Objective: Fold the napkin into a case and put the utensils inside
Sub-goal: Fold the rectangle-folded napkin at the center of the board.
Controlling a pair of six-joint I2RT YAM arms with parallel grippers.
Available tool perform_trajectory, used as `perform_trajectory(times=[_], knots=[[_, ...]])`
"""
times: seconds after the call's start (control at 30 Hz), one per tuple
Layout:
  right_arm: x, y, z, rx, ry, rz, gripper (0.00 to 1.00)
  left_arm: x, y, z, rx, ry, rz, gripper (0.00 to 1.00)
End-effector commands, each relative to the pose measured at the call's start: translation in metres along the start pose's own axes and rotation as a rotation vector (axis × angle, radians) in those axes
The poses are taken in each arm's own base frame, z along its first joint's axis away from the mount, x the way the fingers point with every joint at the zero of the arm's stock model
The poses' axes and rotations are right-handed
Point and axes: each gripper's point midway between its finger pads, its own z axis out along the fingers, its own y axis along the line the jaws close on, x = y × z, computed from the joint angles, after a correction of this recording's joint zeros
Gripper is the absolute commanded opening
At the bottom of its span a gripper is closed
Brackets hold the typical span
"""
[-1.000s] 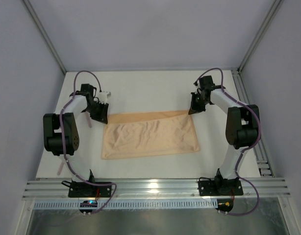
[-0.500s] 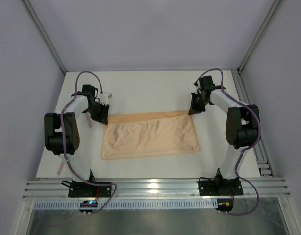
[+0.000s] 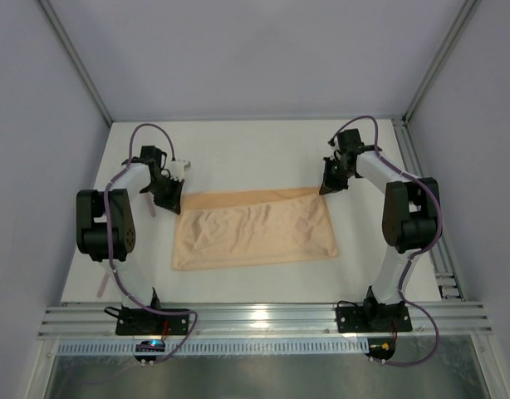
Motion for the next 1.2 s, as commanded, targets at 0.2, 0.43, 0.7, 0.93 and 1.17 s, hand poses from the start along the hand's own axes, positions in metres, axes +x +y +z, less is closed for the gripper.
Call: perform_trajectory(times=[0.2,0.43,0.7,0.93,1.17], knots=[[-0.019,0.001,-0.029,0.043,-0.106,-0.018,0.03,-0.024,-0.005,-0.019,-0.005,-0.101,0.028,0.0],[-0.032,-0.005,-0.041,0.059,-0.16,0.004,0.03,-0.056,-0.017,-0.048,0.011,-0.223,0.009,0.0],[-0.046,-0.014,-0.029,0.062,-0.163,0.056,0.03,-0.081,-0.007,-0.05,-0.008,-0.27,-0.011,0.0],[-0.048,-0.03,0.003,0.109,-0.115,0.091,0.03,-0.088,0.011,-0.02,-0.022,-0.226,-0.057,0.0],[-0.042,-0.041,0.016,0.154,-0.082,0.098,0.03,-0.084,0.006,0.006,-0.02,-0.178,-0.04,0.0]])
